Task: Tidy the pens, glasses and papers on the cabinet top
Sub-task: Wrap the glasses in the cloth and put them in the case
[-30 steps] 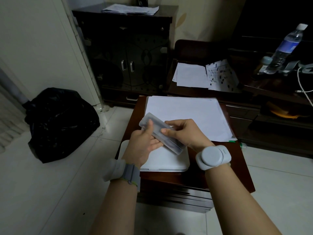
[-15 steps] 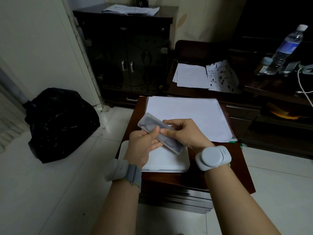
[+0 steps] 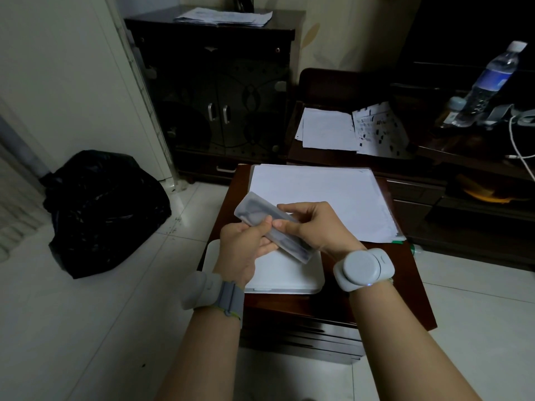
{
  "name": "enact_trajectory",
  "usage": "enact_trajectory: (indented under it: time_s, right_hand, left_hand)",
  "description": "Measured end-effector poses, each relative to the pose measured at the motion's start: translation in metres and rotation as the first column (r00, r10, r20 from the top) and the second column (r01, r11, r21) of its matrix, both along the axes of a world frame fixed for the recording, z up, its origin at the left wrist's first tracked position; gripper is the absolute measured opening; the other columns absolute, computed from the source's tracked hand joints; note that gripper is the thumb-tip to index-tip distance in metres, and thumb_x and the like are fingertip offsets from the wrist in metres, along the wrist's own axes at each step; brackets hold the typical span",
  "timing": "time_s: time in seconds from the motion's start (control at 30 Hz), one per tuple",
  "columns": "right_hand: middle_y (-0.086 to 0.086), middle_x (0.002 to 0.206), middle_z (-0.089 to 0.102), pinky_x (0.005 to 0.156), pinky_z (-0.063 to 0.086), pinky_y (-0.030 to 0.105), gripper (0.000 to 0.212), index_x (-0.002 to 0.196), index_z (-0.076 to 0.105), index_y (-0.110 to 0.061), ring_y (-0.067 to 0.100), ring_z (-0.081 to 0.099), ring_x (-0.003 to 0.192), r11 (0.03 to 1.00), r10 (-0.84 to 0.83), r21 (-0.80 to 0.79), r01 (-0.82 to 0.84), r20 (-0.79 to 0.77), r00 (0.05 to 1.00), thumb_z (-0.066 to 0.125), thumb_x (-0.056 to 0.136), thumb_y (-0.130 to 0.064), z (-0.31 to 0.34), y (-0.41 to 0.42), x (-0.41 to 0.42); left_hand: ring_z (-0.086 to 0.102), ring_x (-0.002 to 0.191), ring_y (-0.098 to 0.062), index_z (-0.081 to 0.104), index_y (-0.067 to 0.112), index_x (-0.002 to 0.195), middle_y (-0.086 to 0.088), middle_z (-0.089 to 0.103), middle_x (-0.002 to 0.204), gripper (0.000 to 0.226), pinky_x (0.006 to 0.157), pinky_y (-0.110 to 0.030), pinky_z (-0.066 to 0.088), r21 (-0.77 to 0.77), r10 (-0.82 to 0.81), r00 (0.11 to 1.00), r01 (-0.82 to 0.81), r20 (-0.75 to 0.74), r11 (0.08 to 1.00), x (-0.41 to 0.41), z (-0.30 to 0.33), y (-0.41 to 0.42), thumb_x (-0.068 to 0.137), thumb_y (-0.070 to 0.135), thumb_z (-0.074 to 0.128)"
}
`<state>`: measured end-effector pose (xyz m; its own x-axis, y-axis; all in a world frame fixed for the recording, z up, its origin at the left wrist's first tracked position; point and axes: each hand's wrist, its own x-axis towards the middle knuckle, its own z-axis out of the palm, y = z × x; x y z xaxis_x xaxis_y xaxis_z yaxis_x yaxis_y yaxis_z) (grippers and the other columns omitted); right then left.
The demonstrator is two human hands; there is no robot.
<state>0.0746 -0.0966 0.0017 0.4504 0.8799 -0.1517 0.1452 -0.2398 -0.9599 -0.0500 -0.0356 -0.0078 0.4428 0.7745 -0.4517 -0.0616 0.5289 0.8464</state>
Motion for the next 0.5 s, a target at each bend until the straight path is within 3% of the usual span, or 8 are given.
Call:
enact_trajectory:
  time_s: [0.17,0.3,0.4,0.5]
  right_hand:
    - [0.009,0.094,0.073,0.083,0.055,0.031,0.025,0.094,0.073,-0.015,0.02,0.068,0.087,1.0,0.015,-0.007,-0.015,0.004,1.0,0.078,0.074,-0.03,0.0,-0.005,0.002]
    - [0.007,0.077,0.067,0.059,0.046,0.022,0.048,0.092,0.068,-0.003,0.012,0.059,0.064,0.992,-0.054,-0.114,0.052,-0.017,0.998,0.074,0.074,-0.047,-0.008,-0.01,0.008]
    - [0.008,0.082,0.068,0.06,0.046,0.022,0.044,0.097,0.064,-0.004,0.014,0.061,0.064,0.989,-0.132,-0.086,0.121,-0.146,0.98,0.073,0.077,-0.042,-0.012,-0.012,0.008]
    - [0.009,0.085,0.066,0.065,0.048,0.026,0.034,0.096,0.064,-0.009,0.017,0.06,0.066,0.99,-0.141,-0.044,0.136,-0.185,0.973,0.072,0.079,-0.037,-0.01,-0.014,0.006]
  left_hand:
    - [0.071,0.078,-0.018,0.062,0.001,0.096,-0.013,0.07,0.093,0.012,0.069,-0.028,0.059,0.002,0.022,0.998,-0.022,0.062,1.0,-0.002,-0.001,0.0,0.089,0.011,0.06]
    - [0.067,0.098,-0.026,0.062,0.004,0.101,-0.016,0.067,0.108,0.012,0.079,-0.034,0.056,0.013,0.093,0.986,-0.096,0.14,0.995,-0.005,-0.001,0.002,0.091,0.008,0.057]
    - [0.066,0.098,-0.026,0.059,0.006,0.11,-0.013,0.066,0.111,0.019,0.075,-0.034,0.059,0.043,0.085,0.987,-0.091,0.136,0.995,-0.008,0.001,0.003,0.091,0.006,0.057]
    - [0.063,0.1,-0.027,0.052,0.006,0.119,-0.011,0.061,0.116,0.032,0.081,-0.04,0.057,0.035,0.121,0.988,-0.125,0.091,0.992,-0.011,0.002,0.008,0.088,0.009,0.062]
